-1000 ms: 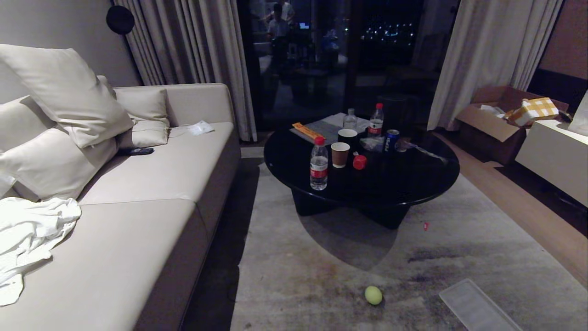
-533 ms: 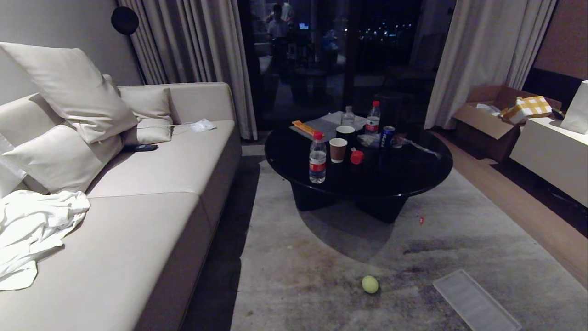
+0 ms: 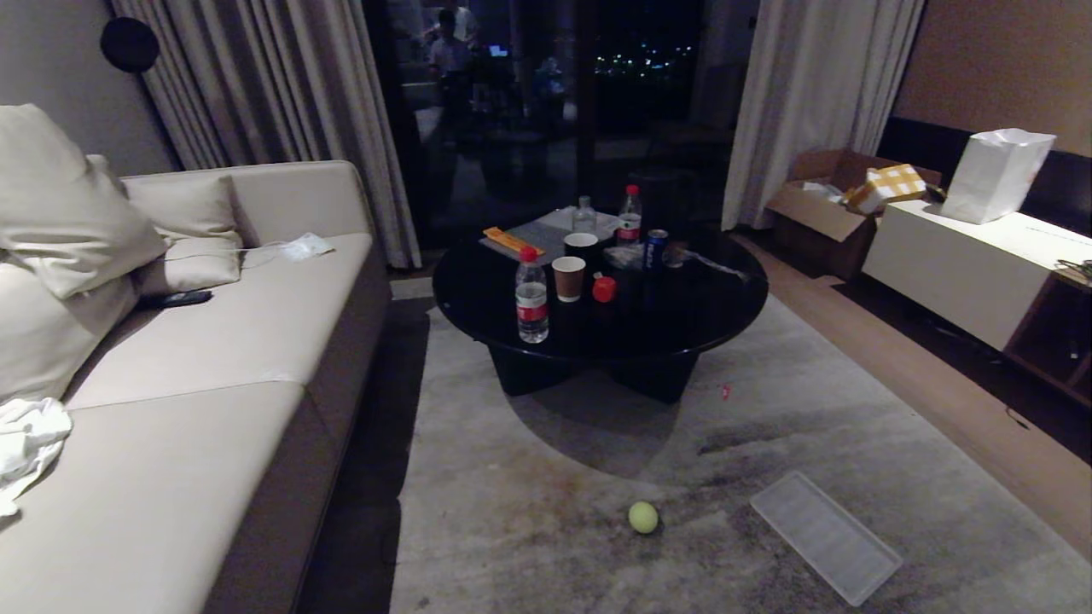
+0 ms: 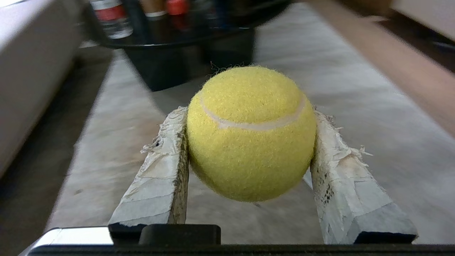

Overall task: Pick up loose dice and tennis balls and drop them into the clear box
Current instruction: Put the ball in the box

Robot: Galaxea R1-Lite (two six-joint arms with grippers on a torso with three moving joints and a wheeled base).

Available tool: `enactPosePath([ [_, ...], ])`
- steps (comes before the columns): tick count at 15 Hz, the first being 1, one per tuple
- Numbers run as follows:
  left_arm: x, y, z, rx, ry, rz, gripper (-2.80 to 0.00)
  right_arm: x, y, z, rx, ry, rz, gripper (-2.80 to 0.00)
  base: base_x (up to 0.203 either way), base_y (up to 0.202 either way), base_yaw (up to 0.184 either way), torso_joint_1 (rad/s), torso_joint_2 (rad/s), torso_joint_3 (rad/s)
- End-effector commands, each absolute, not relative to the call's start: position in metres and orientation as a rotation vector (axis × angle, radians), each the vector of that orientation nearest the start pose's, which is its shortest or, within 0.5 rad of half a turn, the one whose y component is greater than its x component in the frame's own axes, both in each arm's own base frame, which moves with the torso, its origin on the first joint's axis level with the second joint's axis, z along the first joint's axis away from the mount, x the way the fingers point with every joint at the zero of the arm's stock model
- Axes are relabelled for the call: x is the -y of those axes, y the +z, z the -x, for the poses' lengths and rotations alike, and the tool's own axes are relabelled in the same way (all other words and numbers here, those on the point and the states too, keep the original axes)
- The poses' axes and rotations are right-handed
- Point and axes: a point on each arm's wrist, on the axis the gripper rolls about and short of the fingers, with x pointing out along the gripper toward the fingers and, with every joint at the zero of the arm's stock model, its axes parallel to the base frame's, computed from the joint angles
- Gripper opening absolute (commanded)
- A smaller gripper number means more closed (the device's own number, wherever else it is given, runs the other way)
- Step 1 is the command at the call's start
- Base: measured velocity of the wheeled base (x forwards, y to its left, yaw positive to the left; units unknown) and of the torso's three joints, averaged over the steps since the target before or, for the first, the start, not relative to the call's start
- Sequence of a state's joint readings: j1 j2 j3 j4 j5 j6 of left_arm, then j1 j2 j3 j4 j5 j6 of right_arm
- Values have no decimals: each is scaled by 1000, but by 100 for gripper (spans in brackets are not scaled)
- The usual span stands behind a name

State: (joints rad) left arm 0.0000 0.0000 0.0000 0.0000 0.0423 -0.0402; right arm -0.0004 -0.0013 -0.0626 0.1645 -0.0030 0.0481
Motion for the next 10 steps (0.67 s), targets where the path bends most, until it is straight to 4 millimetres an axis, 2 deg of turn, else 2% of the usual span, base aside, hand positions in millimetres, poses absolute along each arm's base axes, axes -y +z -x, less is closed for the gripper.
enactPosePath([
  [1,-1,75,23,-1,45,44,-280,0,76,28,-103,-6,-48,-280,1,12,-161,1,4,6],
  [10,-1,75,23,0,45,46,-280,0,76,28,-103,-6,-49,-280,0,11,-166,4,3,2],
])
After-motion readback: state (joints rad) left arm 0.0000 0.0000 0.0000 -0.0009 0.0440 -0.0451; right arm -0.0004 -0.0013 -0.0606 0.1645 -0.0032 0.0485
